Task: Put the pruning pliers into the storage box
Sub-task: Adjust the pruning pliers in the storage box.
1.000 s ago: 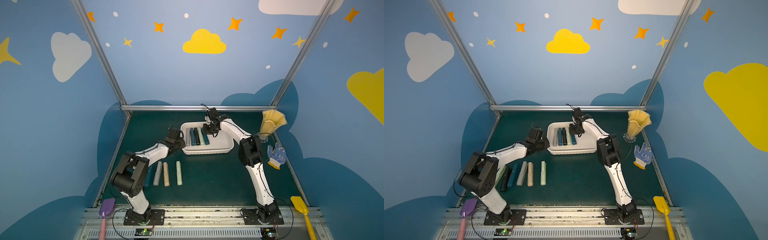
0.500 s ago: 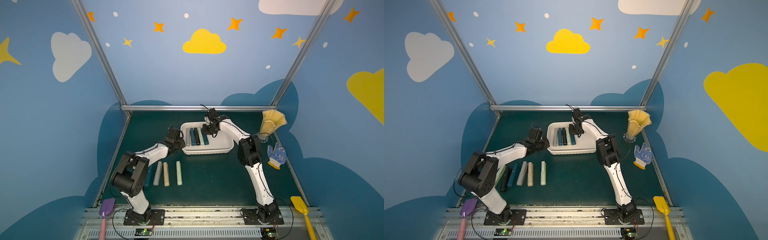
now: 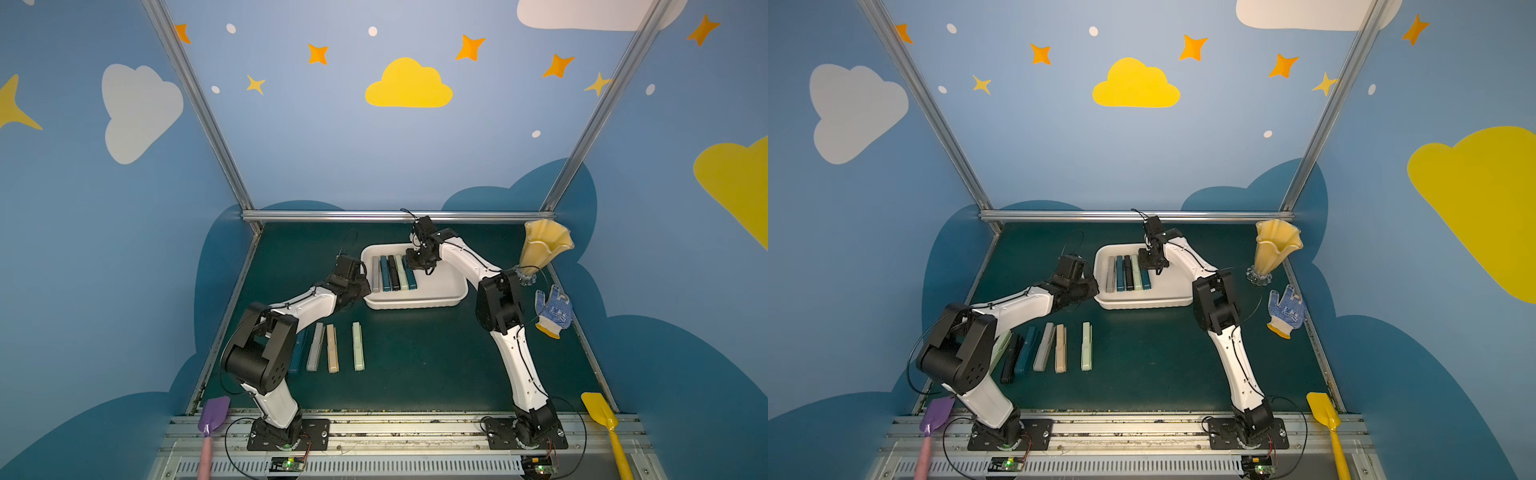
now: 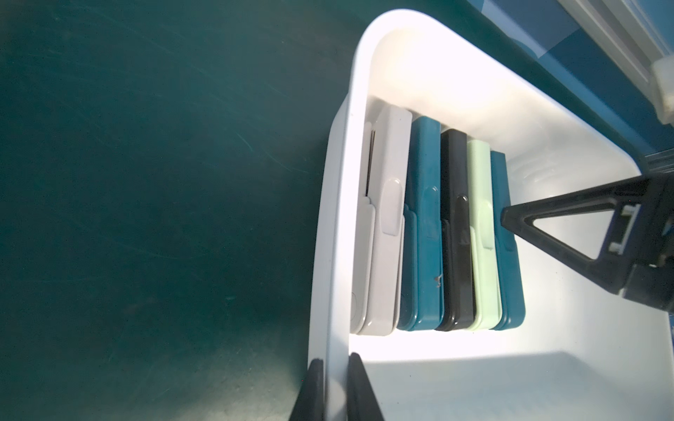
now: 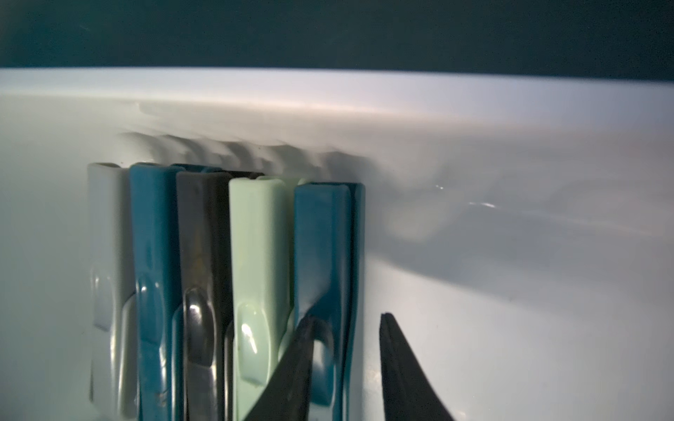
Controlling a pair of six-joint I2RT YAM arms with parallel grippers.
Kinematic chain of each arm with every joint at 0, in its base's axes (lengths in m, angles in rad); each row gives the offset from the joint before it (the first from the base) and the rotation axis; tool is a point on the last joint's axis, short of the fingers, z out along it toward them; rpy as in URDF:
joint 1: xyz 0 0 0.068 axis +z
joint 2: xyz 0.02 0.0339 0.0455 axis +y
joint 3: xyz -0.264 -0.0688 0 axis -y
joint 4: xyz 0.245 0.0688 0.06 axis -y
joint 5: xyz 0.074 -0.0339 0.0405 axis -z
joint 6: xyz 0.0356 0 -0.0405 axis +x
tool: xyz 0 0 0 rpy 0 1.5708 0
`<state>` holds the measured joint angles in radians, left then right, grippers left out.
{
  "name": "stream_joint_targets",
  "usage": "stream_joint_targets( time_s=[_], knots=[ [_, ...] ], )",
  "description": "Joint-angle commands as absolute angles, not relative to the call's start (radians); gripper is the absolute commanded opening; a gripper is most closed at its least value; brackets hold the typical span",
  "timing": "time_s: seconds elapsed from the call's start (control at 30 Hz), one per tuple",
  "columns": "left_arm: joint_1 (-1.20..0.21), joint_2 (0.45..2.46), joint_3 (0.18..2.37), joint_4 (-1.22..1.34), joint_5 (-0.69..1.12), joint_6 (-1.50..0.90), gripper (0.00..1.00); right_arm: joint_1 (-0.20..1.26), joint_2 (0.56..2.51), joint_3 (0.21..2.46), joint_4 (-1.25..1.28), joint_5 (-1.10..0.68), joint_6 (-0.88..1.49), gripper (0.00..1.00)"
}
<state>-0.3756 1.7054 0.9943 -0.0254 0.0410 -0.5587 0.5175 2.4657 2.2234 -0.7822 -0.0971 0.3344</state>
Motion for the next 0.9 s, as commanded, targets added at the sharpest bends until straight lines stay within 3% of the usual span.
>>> stream_joint_targets(
  time_s=[0.0,0.23,0.43,0.67,0.87],
  knots=[
    [-0.366,1.689,0.979,-0.012,0.023,-0.563,0.13,0.524,2.393,2.226,-0.814,-0.100,0.331,0.33],
    [-0.366,1.688,0.979,-0.011,0.022,-0.564,0.13,0.533,2.290,2.154,-0.801,-0.091,0.341,0.37],
    [-0.366,1.692,0.977,-0.004,0.012,-0.559,0.13,0.611,2.052,1.850,-0.690,-0.023,0.462,0.45],
    [-0.364,1.702,0.986,-0.002,0.005,-0.524,0.13,0.806,1.809,1.551,-0.654,0.059,0.696,0.48],
    [-0.353,1.732,1.000,0.015,0.032,-0.510,0.13,0.970,1.750,1.420,-0.621,0.091,0.864,0.54]
  ],
)
